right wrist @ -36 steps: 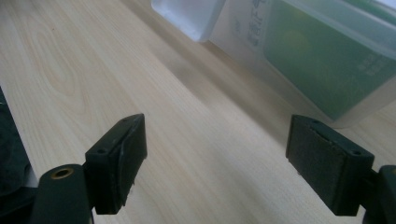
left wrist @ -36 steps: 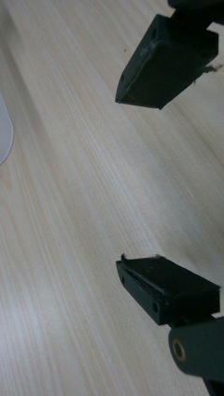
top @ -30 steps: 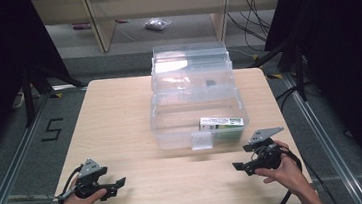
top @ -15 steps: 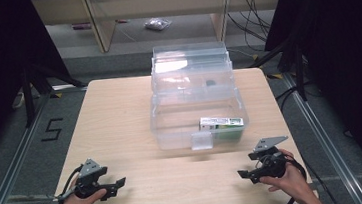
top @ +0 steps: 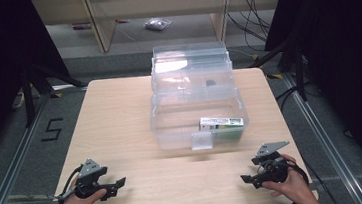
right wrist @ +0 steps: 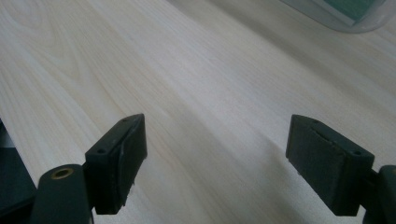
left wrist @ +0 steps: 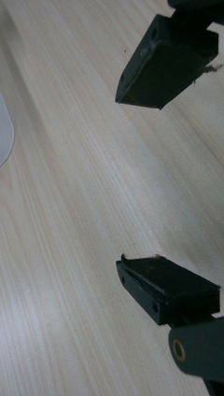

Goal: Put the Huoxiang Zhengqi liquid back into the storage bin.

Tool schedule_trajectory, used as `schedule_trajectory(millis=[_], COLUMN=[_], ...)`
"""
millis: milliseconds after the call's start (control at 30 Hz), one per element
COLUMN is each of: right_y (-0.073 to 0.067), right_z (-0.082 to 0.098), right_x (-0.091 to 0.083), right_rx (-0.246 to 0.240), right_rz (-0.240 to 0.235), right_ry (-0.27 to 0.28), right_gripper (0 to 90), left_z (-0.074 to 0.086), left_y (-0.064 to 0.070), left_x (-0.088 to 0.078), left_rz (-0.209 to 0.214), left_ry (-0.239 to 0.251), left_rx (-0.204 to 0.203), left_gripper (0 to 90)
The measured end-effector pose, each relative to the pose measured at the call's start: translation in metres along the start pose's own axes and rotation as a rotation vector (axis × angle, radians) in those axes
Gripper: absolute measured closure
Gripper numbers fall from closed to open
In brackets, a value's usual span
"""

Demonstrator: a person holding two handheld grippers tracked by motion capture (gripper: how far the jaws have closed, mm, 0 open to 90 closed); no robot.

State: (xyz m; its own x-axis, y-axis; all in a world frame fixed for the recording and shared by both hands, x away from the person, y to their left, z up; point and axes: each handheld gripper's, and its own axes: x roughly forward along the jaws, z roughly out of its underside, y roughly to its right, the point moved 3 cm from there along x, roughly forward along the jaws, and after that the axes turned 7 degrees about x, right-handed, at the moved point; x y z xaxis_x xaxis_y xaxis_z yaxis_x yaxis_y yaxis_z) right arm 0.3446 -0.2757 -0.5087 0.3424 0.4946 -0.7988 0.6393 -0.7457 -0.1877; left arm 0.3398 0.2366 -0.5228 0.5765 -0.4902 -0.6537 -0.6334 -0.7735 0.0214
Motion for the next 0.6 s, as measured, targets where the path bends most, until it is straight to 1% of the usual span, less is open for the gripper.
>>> schedule_trajectory(millis=[33,67,100,133,167,267,300,400,433,467,500,600], right_y=[-0.0004,0.0009,0.0007,0.0007,0.0005,-0.0001,-0.0004,0.0004,-0.0004,0.0002,-0.0003,-0.0005], right_z=[0.0005,0.0015,0.0018,0.0022,0.0024,0.0028,0.0029,0.0031,0.0028,0.0030,0.0032,0.0033], right_x=[0.0015,0.0016,0.0029,0.0013,0.0028,0.0025,0.0027,0.0029,0.0013,0.0005,0.0019,0.0021], right_rx=[0.004,-0.020,-0.018,-0.018,-0.017,-0.012,-0.007,-0.011,0.005,0.000,0.006,0.006], right_rz=[0.001,0.009,0.015,0.027,0.026,0.024,0.016,0.019,0.016,0.016,0.016,0.016], right_ry=[0.011,-0.006,0.008,-0.005,0.011,0.005,0.005,0.006,-0.006,-0.016,0.000,0.001], right_gripper=[21.5,21.5,21.5,21.4,21.5,21.5,21.5,21.5,21.5,21.5,21.4,21.4], left_z=[0.0000,-0.0001,-0.0001,-0.0002,-0.0002,-0.0002,-0.0001,-0.0002,-0.0002,-0.0001,-0.0001,-0.0002], left_y=[0.0000,0.0000,0.0002,0.0003,0.0003,0.0002,0.0003,0.0004,0.0004,0.0004,0.0005,0.0007], left_x=[-0.0001,-0.0001,0.0000,-0.0001,-0.0003,0.0000,0.0001,0.0000,0.0000,0.0001,0.0002,0.0003], left_rz=[0.000,0.000,0.000,0.000,0.000,0.000,0.000,0.000,0.000,0.000,0.000,0.000], left_ry=[-0.001,-0.001,0.000,0.001,0.000,0.001,-0.001,0.000,0.000,0.000,0.000,0.001], left_rx=[0.001,0.001,0.000,0.000,0.002,0.000,-0.001,0.001,0.001,0.000,0.000,-0.001], left_gripper=[16.0,16.0,16.0,16.0,16.0,16.0,16.0,16.0,16.0,16.0,16.0,16.0])
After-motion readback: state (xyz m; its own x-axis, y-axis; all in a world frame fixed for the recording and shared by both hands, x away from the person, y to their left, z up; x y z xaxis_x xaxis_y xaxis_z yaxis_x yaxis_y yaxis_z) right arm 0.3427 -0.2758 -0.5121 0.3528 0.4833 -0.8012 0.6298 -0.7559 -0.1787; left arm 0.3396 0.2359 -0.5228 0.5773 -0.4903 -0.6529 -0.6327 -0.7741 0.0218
